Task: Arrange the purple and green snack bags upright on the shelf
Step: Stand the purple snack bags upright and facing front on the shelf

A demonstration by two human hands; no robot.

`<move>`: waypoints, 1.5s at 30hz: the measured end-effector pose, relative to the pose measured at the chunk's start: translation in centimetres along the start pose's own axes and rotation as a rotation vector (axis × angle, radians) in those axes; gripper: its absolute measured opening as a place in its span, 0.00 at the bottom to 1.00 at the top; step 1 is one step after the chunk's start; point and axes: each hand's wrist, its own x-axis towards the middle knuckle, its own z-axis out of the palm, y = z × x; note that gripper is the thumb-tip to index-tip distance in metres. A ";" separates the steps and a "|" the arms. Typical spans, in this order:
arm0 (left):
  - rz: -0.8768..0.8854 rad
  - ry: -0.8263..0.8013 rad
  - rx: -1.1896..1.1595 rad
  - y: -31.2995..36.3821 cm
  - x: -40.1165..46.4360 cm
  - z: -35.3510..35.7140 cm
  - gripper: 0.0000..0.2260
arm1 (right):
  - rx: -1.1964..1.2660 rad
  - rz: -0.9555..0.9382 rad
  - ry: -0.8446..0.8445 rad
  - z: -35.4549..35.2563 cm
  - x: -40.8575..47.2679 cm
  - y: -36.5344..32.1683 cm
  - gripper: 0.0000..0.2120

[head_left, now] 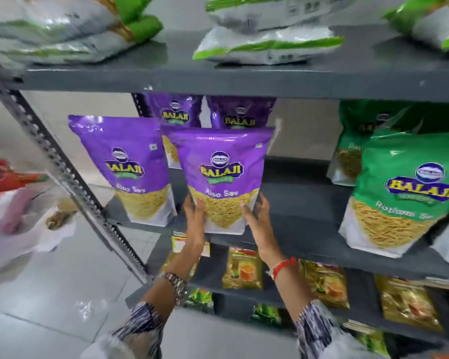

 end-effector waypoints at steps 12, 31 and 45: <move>-0.057 -0.168 -0.061 0.6 1.8 -1.4 0.22 | 0.017 -0.046 0.070 2.5 -1.1 1.0 0.35; 0.165 0.378 -0.010 0.2 2.1 -11.5 0.06 | -0.226 -0.231 0.193 11.0 -5.7 3.4 0.18; -0.066 0.131 0.013 3.3 8.5 -16.3 0.23 | -0.361 0.019 -0.106 20.2 1.3 3.3 0.37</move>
